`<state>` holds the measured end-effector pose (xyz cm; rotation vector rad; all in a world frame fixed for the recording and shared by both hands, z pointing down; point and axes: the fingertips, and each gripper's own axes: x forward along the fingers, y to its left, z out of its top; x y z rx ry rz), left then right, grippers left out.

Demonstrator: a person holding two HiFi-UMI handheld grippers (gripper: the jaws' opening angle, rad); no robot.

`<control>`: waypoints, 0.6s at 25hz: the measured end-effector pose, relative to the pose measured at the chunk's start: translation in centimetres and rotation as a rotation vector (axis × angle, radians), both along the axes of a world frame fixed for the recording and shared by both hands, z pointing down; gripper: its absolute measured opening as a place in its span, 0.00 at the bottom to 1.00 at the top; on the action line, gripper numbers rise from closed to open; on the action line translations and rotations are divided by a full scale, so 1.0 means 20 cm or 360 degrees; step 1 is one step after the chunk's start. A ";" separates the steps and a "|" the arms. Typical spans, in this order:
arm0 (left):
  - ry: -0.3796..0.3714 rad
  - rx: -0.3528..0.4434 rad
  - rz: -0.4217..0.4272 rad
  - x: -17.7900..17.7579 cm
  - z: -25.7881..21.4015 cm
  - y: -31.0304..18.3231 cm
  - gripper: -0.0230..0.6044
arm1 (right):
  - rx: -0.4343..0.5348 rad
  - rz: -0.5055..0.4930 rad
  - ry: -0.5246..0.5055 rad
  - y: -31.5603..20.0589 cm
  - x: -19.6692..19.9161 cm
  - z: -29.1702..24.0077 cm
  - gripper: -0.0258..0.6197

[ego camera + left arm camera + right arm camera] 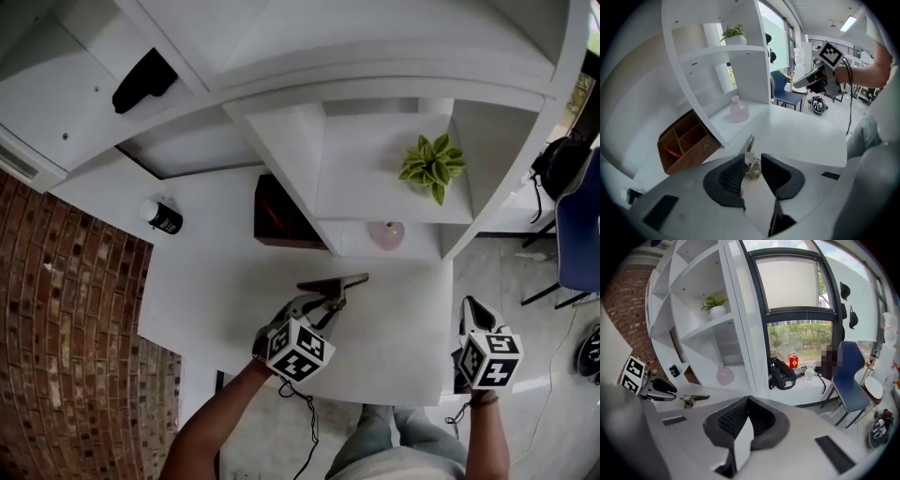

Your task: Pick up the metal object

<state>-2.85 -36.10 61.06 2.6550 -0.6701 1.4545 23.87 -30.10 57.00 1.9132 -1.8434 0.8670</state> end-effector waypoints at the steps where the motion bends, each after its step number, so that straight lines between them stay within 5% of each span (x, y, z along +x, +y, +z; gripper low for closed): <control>1: -0.0030 0.0019 0.0039 0.00 0.01 0.00 0.21 | -0.0008 0.0000 0.0002 0.01 0.00 0.02 0.04; 8: -0.0232 0.0185 0.0329 0.02 0.08 -0.01 0.21 | -0.0057 -0.0005 -0.0009 0.05 0.00 0.12 0.04; 15: -0.0370 0.0287 0.0443 0.01 0.16 -0.02 0.21 | -0.0092 0.0007 -0.0071 0.11 -0.04 0.19 0.04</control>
